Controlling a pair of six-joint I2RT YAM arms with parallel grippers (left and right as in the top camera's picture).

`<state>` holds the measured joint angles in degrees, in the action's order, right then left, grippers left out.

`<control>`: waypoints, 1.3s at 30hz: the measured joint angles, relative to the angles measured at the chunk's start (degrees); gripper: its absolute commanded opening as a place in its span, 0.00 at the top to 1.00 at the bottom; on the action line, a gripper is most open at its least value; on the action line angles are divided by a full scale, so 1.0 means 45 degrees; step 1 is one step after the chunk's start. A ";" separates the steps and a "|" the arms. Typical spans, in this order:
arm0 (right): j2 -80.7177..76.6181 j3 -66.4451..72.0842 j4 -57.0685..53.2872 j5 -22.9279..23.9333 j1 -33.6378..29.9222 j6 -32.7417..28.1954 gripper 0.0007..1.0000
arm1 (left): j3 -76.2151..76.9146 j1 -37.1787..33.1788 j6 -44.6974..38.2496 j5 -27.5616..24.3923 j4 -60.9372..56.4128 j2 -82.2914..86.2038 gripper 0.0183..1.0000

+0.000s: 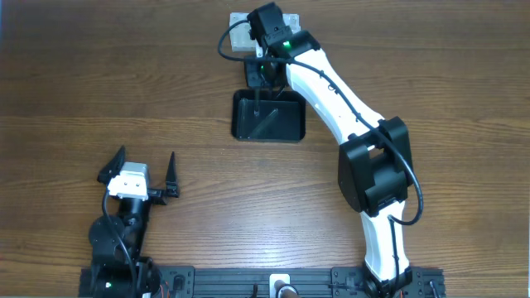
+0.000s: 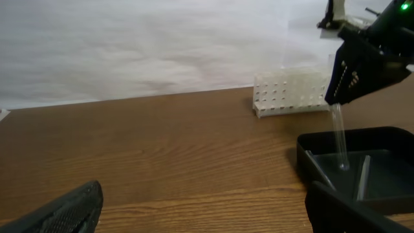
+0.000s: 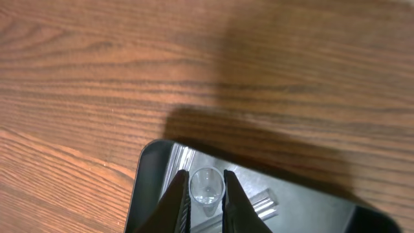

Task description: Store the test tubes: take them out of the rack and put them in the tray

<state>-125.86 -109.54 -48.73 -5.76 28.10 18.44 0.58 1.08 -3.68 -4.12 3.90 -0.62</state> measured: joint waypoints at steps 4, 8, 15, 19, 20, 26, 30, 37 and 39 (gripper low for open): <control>-0.0155 0.0015 -0.0461 -0.0049 0.0126 0.0151 0.97 | 0.0000 0.0000 0.0005 0.0000 0.0000 0.0000 0.00; -0.0189 0.0296 -0.0602 -0.0087 0.0141 0.0209 0.89 | 0.0000 0.0000 0.0005 0.0000 0.0005 0.0000 0.00; -0.0238 0.0743 -0.0534 -0.0087 0.0141 0.0243 0.77 | 0.0000 0.0000 0.0000 0.0005 0.0000 0.0000 0.00; -0.0306 0.0753 -0.0355 -0.0087 0.0141 0.0233 0.72 | 0.0000 0.0000 0.0005 0.0000 0.0000 0.0000 0.00; -0.0311 0.0753 -0.0287 -0.0092 0.0141 0.0291 0.71 | 0.0000 0.0000 0.0005 0.0005 0.0000 0.0000 0.00; -0.0335 0.0753 -0.0189 -0.0087 0.0136 0.0282 0.71 | 0.0000 0.0000 0.0005 0.0005 0.0000 0.0000 0.00; -0.0301 0.0753 0.0136 -0.0083 0.0058 0.0223 0.69 | 0.0000 0.0000 0.0005 0.0000 0.0000 0.0000 0.00; 0.1098 0.0826 0.1598 0.1059 -0.0573 -0.0194 0.55 | 0.0000 0.0000 0.0005 0.0005 0.0005 0.0000 0.00; 0.1846 0.0821 0.2686 0.1967 -0.0860 -0.0330 0.50 | 0.0000 0.0000 0.0005 0.0000 0.0000 0.0000 0.00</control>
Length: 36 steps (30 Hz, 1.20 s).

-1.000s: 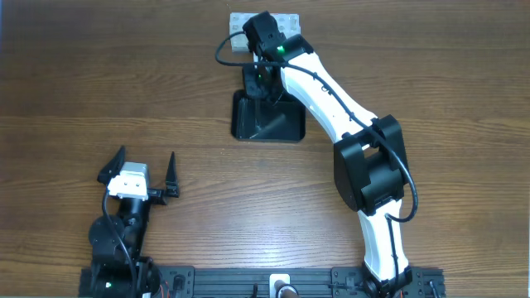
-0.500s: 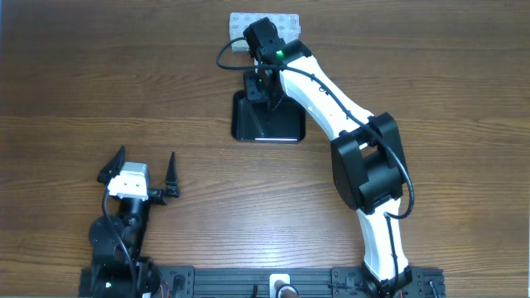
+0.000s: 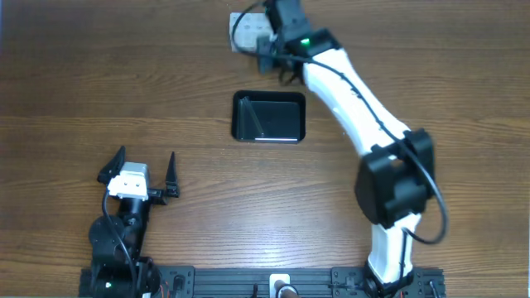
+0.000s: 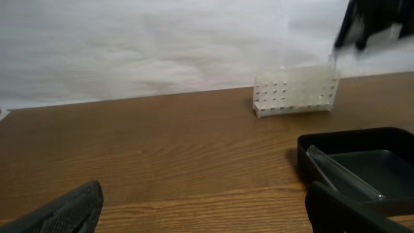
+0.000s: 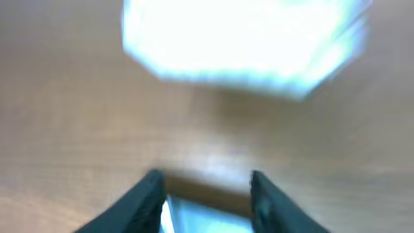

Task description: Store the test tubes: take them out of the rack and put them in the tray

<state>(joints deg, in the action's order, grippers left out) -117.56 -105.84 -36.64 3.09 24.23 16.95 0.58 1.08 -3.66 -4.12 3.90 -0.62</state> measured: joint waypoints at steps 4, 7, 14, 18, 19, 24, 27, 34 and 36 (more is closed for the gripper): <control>0.0748 -0.0068 0.2064 0.1676 -0.0398 -0.0389 0.41 | 0.0000 0.0000 -0.0005 0.0000 0.0000 0.0000 0.00; 0.0617 -0.0097 0.3274 0.2448 -0.0544 -0.1117 0.34 | 0.0000 0.0000 -0.0005 0.0005 0.0005 0.0000 0.00; -0.1117 -0.0092 0.5100 0.3016 -0.0539 -0.2482 0.30 | 0.0000 0.0000 0.0000 0.0000 0.0005 0.0000 0.00; -0.2030 -0.0083 0.5605 0.3036 -0.0544 -0.2720 0.31 | 0.0000 0.0000 -0.0005 0.0005 0.0005 0.0000 0.00; -0.2191 -0.0078 0.5702 0.3036 -0.0544 -0.2754 0.31 | 0.0000 0.0000 0.0000 0.0000 0.0000 0.0000 0.00; -0.2739 -0.0073 0.6057 0.3113 -0.0544 -0.2827 0.33 | 0.0000 0.0000 0.0000 0.0005 0.0000 0.0000 0.00; -0.2963 -0.0073 0.6227 0.3123 -0.0559 -0.2822 0.35 | 0.0000 0.0000 -0.0005 0.0000 0.0000 0.0000 0.00; -0.3313 -0.0073 0.6329 0.3123 -0.0704 -0.2516 0.42 | 0.0000 0.0000 -0.0005 0.0000 0.0005 0.0000 0.00; -0.3327 -0.0073 0.6290 0.3123 -0.0767 -0.2404 0.44 | 0.0000 0.0000 0.0000 0.0000 0.0005 0.0000 0.00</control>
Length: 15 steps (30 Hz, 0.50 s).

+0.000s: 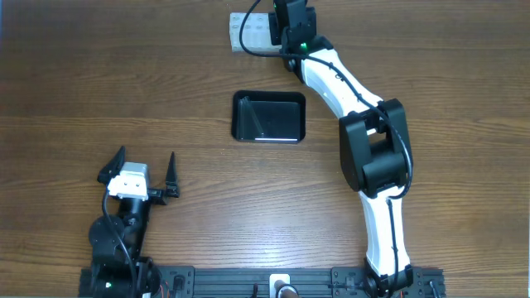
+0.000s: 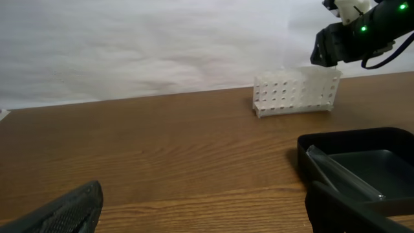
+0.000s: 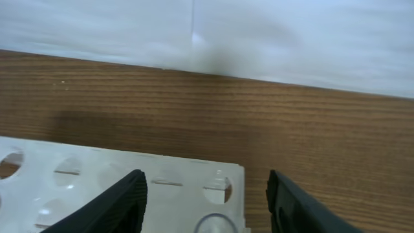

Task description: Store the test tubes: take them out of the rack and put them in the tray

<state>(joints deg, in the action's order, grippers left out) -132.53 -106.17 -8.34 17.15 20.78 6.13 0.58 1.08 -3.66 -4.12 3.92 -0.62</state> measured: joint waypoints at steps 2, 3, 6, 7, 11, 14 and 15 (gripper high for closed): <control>0.0000 0.0000 0.0000 0.0005 -0.0039 0.0083 0.48 | 0.0000 0.0000 -0.0005 0.0000 0.0000 0.0000 0.00; 0.0000 0.0000 -0.0019 0.0000 -0.0053 0.0160 0.50 | 0.0000 0.0000 -0.0005 0.0000 -0.0005 0.0000 0.00; 0.0000 0.0000 -0.0092 0.0005 -0.0053 0.0306 0.61 | 0.0000 0.0000 -0.0005 0.0000 -0.0005 0.0000 0.00; 0.0000 0.0000 -0.0092 0.0010 -0.0053 0.0301 0.63 | 0.0000 0.0000 -0.0005 0.0000 -0.0005 0.0000 0.00; 0.0000 0.0000 -0.0107 0.0000 -0.0053 0.0340 0.75 | 0.0000 0.0000 0.0000 0.0000 0.0000 0.0000 0.00; 0.0000 0.0000 -0.0102 0.0000 -0.0053 0.0432 0.82 | 0.0000 0.0000 0.0000 0.0000 0.0000 0.0000 0.00; 0.0000 0.0000 -0.0107 0.0005 -0.0053 0.0471 0.84 | 0.0000 0.0000 0.0000 0.0000 -0.0005 0.0000 0.00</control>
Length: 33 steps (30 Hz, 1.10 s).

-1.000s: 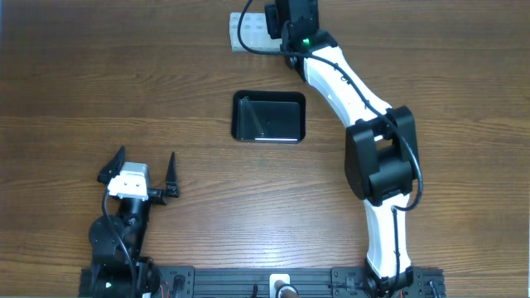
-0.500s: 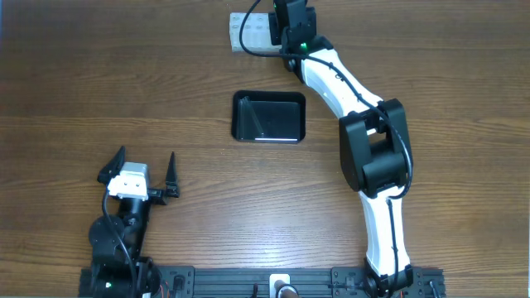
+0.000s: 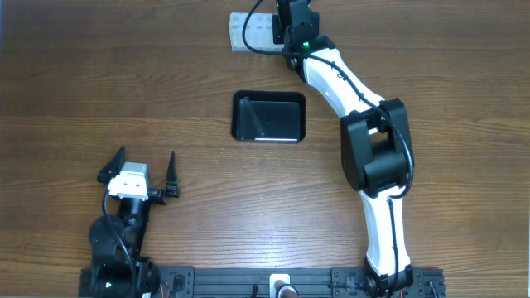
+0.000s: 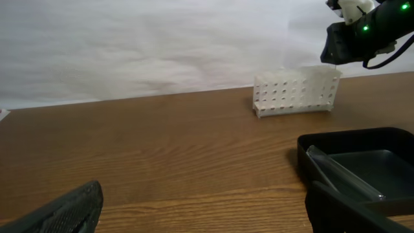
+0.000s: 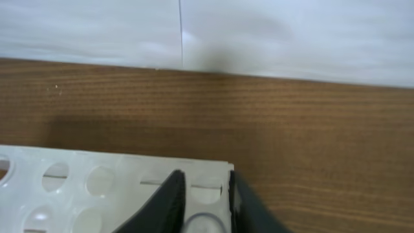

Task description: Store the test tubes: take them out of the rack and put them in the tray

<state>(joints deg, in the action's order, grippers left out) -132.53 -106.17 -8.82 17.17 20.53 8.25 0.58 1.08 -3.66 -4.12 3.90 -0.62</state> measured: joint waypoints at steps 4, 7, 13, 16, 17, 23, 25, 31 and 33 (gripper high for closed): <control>0.0000 0.0000 0.0019 0.0000 0.0000 0.0126 0.87 | 0.0000 0.0000 -0.0005 0.0005 0.0005 0.0000 0.00; 0.0000 0.0000 0.0024 0.0000 0.0005 0.0131 0.89 | 0.0000 0.0000 0.0000 0.0005 0.0005 0.0000 0.00; 0.0005 0.0000 0.0063 0.0029 0.0029 0.0131 0.90 | 0.0000 0.0000 0.0000 0.0005 0.0005 0.0000 0.00; 0.0102 0.0005 0.0019 0.0209 0.0058 0.0141 0.90 | 0.0000 0.0000 0.0000 0.0000 0.0005 0.0000 0.00; 0.0209 0.0015 0.0015 0.0330 0.0087 0.0136 0.89 | 0.0000 0.0000 -0.0005 0.0000 0.0000 0.0000 0.00; 0.2176 0.0078 0.0180 0.1015 0.0374 -0.0233 0.87 | 0.0000 0.0000 0.0000 0.0005 0.0000 0.0000 0.00; 0.3245 0.0078 0.0214 0.1195 0.0495 -0.0340 0.87 | 0.0000 0.0000 0.0000 0.0005 0.0000 0.0000 0.00; 0.6217 -0.0063 -0.1569 0.1515 0.1020 -0.0359 0.88 | 0.0000 0.0000 -0.0005 0.0000 0.0005 0.0000 0.00; 0.6664 -0.0155 -0.2783 0.1559 0.1248 -0.0068 0.89 | 0.0000 0.0000 -0.0005 0.0000 0.0005 0.0000 0.00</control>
<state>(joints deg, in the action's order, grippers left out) -102.54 -106.87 -21.34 24.18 26.15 7.94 0.58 1.08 -3.68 -4.12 3.92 -0.62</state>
